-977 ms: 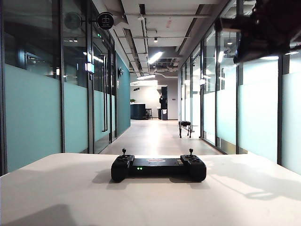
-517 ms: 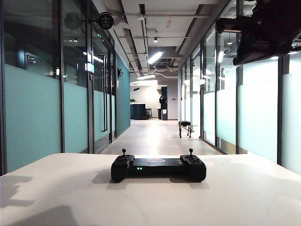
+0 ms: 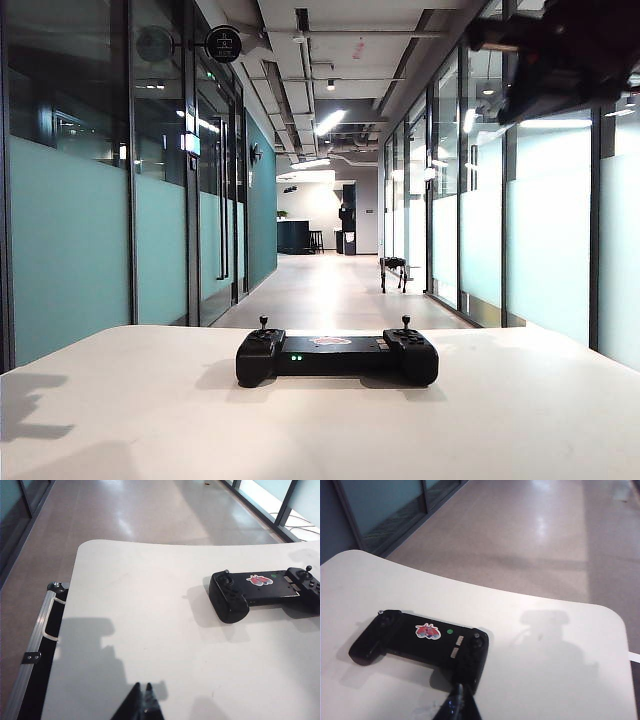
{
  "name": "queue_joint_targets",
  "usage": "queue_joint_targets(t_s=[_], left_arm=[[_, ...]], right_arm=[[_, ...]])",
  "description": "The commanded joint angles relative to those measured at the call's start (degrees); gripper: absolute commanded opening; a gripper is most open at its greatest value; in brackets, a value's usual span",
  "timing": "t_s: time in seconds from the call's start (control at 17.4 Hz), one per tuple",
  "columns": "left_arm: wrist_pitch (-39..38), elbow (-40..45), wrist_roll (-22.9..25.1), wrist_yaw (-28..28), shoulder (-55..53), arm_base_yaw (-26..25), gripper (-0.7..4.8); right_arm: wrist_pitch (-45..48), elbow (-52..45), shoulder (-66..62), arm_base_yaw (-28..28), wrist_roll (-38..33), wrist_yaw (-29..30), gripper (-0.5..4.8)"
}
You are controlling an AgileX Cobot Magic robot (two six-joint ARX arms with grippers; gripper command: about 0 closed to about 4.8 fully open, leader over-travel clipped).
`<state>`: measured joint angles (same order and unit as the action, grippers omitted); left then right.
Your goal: Push the left joystick on the remote control sitting on the white table forward to make the robot dog walk in a straight line until it approaches the door.
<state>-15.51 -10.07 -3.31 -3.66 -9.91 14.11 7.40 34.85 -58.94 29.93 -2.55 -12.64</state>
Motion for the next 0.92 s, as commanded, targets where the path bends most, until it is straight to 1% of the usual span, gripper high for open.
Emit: queue_joint_targets(t_s=[0.06,0.23,0.4,0.52,0.63,0.8,0.92], left_arm=[[0.5,-0.2,-0.2,-0.1,0.0,0.0,-0.05],[0.5,-0.2,-0.2,-0.1,0.0,0.0,-0.05],[0.5,-0.2,-0.2,-0.1,0.0,0.0,-0.05],[0.5,-0.2,-0.2,-0.1,0.0,0.0,-0.05],[0.5,-0.2,-0.2,-0.1,0.0,0.0,-0.05],[0.5,-0.2,-0.2,-0.1,0.0,0.0,-0.05],[0.5,-0.2,-0.2,-0.1,0.0,0.0,-0.05]], right_arm=[[0.1,-2.4,4.0,0.1,1.2,0.2,-0.05],[0.2,-9.3,12.7,0.1,1.3,1.1,-0.05],[0.0,-16.7,22.2,0.0,1.3,5.2,-0.05],[-0.9,-20.4,28.3,0.0,1.3,5.2,-0.05],[-1.8,-23.9,34.7,-0.5,1.4,3.3,-0.05],[-3.3,-27.5,42.1,-4.8,1.4,3.2,-0.05],[-6.2,-28.9,46.2,-9.0,1.3,3.7,-0.05]])
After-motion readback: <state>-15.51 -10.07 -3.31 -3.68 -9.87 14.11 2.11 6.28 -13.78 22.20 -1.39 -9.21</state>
